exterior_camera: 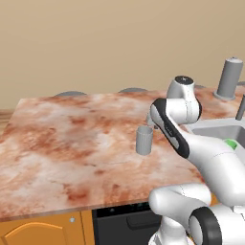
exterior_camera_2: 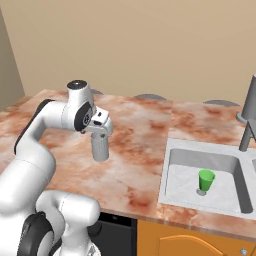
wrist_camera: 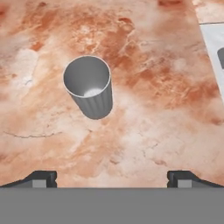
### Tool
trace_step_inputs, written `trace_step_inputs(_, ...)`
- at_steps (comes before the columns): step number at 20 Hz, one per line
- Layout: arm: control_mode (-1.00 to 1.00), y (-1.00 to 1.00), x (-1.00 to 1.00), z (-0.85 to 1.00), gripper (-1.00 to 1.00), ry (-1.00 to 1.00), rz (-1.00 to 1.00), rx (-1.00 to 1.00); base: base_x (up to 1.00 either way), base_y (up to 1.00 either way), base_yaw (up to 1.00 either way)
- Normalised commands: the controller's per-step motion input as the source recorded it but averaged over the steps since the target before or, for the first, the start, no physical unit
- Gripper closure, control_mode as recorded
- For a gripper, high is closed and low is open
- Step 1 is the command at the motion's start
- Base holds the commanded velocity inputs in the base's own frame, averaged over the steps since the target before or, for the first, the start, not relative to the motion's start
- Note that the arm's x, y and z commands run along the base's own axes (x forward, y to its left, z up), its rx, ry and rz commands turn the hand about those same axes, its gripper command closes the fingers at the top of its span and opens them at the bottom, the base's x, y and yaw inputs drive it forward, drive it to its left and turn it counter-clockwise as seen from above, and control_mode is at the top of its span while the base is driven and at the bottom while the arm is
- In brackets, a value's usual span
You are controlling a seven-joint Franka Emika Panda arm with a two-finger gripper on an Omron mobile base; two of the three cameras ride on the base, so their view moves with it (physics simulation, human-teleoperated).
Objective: Pick the glass cup and teapot and place them in the sink. Then turn on the water.
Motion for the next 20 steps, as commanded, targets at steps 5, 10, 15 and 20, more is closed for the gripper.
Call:
trace_step_inputs(5, -1.0, 0.02, 0.48, -0.04, -1.0, -0.06, -0.01, 0.0, 0.0, 0.0, 0.0)
trace_step_inputs(10, -1.0, 0.03, 0.33, 0.0, -1.0, 0.02, -0.01, 0.0, 0.0, 0.0, 0.0)
trace_step_inputs(15, -1.0, 0.05, 0.29, 0.0, -1.0, 0.18, -0.01, 0.0, 0.0, 0.0, 0.0)
trace_step_inputs(20, -1.0, 0.0, 0.02, -0.11, -1.0, 0.19, 0.0, 0.03, 0.0, 0.0, 0.0)
